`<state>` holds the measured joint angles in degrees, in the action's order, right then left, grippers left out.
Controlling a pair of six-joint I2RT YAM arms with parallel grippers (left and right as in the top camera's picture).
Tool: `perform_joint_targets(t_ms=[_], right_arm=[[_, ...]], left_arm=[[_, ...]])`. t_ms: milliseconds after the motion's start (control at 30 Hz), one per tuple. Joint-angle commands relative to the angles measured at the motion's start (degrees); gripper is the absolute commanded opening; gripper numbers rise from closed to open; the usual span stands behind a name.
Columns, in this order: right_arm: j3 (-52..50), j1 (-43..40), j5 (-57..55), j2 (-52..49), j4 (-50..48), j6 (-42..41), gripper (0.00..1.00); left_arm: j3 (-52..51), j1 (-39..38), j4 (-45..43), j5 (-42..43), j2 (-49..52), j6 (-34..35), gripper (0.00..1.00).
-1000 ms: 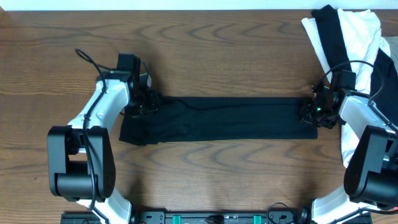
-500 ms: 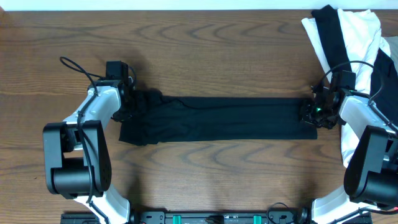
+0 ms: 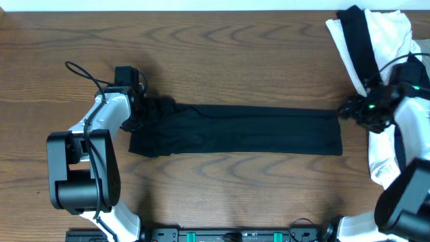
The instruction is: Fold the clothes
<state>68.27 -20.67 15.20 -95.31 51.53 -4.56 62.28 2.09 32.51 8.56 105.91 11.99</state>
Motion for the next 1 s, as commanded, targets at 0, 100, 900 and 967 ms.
perform_joint_targets(t_ms=[0,100,900,967], right_arm=[[-1.0,-1.7,0.3,-0.4,0.7,-0.5,0.7],[-3.5,-1.8,0.5,-2.2,-0.6,0.0,0.69],[-13.1,-1.3,6.0,-7.0,-12.6,-0.1,0.62],[-14.4,-1.3,6.0,-7.0,-14.4,-0.1,0.62]], left_arm=[[-0.3,-0.2,0.8,-1.1,1.3,0.3,0.09],[-0.3,-0.2,1.2,-1.1,1.3,0.3,0.11],[-0.3,-0.2,2.4,-1.1,1.3,0.3,0.17],[-0.3,-0.2,2.5,-1.1,1.3,0.3,0.17]])
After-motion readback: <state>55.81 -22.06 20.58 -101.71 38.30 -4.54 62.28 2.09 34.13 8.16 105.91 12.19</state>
